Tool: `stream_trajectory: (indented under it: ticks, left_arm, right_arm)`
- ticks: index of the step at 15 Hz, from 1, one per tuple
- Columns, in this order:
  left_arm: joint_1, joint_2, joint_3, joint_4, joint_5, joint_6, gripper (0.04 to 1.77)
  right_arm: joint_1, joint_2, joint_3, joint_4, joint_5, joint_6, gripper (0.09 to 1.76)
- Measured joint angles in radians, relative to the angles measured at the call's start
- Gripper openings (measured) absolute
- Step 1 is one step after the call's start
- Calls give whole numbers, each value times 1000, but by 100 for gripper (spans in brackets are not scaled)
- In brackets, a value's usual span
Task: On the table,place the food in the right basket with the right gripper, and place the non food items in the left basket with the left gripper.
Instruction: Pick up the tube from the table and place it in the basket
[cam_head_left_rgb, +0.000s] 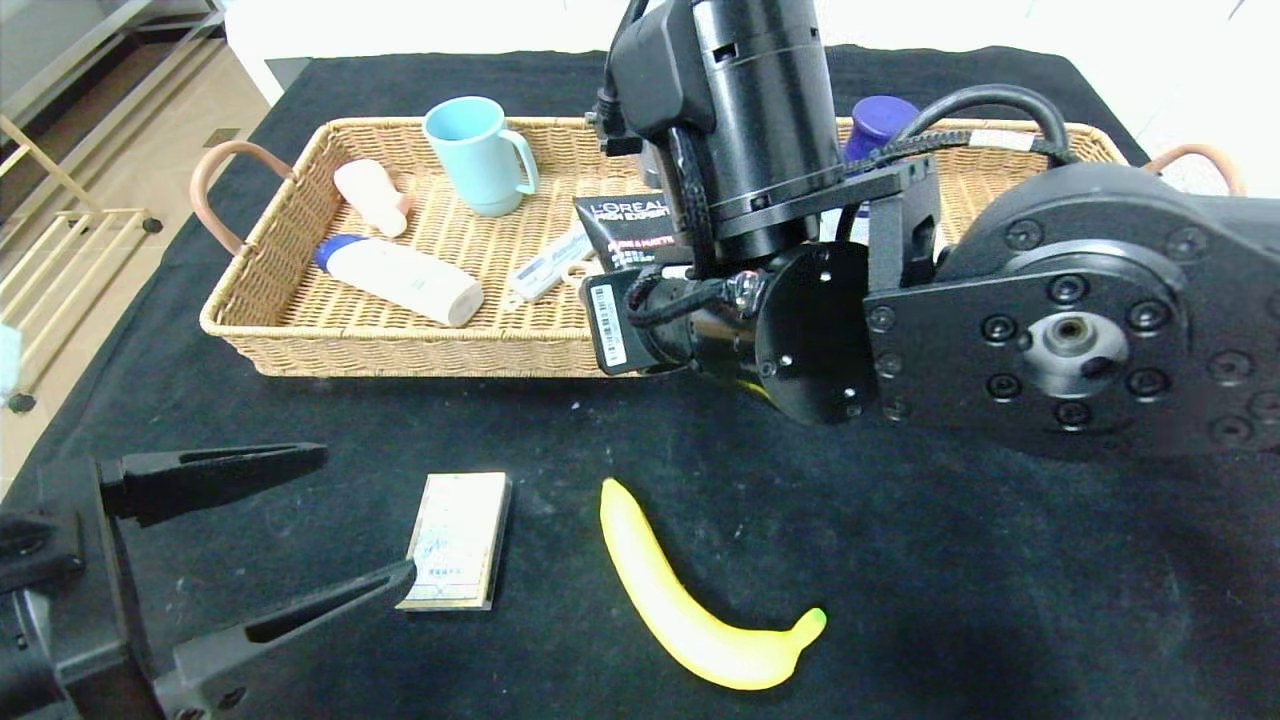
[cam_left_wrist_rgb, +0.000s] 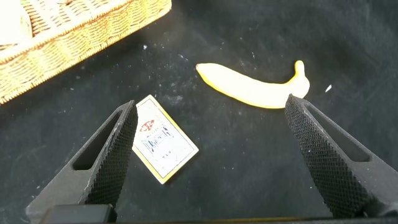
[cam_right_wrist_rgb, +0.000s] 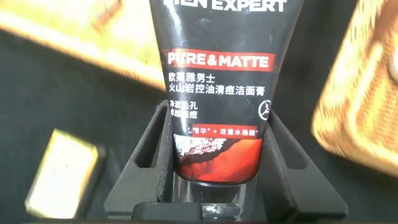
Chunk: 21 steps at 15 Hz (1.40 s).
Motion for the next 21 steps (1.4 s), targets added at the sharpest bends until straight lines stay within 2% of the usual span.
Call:
stream_trajectory:
  ticks: [5,11,18,21]
  left_arm:
    - [1,-1,-11,1,-1,-4,172]
    - [-2,4,-10,1,-1,-3,172]
    - [-3,8,-6,0,-2,0,172]
    - [-4,9,-5,0,-3,2,172]
  right_arm:
    - [-13,56,0,-305,6,-63,83]
    - [-34,124,0,-530,46,-117,82]
    - [-72,180,-2,-691,83,-162,82]
    - [-79,195,-2,-704,84,-168,82]
